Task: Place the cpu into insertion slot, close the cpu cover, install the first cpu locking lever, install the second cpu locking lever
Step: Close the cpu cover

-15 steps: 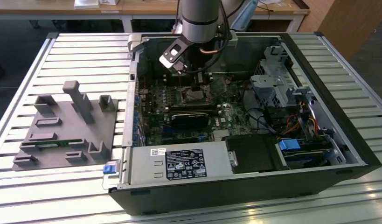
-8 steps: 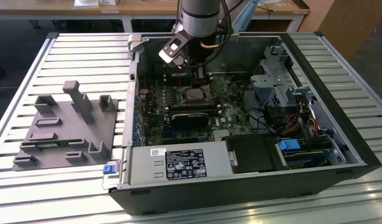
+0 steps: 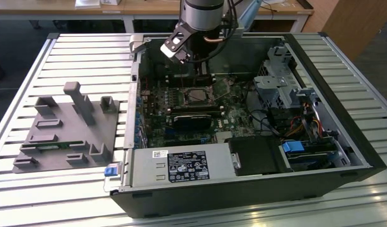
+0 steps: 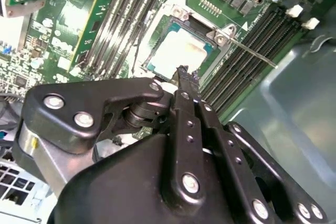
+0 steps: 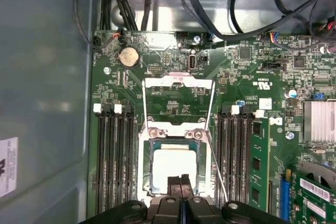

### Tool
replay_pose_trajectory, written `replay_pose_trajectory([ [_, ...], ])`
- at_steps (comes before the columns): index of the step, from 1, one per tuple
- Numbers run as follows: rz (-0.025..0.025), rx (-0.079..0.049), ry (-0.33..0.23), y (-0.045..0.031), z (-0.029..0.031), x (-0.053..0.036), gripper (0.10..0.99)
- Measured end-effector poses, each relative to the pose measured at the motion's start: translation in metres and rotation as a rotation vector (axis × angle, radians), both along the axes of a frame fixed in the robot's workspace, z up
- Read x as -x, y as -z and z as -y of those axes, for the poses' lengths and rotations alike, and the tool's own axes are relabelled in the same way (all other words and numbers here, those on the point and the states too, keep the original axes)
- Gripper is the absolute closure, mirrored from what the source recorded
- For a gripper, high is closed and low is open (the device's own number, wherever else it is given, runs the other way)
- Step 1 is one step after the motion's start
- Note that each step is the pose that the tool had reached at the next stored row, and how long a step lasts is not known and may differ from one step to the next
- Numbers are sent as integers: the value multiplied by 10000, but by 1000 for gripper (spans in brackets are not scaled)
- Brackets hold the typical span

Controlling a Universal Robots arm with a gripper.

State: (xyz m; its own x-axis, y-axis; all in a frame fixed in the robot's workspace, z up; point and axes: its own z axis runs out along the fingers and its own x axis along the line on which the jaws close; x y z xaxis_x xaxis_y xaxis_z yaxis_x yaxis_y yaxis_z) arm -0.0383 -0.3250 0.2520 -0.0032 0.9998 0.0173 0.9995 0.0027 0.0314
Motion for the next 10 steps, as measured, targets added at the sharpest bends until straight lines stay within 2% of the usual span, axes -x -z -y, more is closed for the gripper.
replay_pose_trajectory([
  [4,0,0,0,0,71,0,969],
  [6,-8,0,1,1,85,-23,969],
  [10,-29,0,1,1,86,-193,969],
])
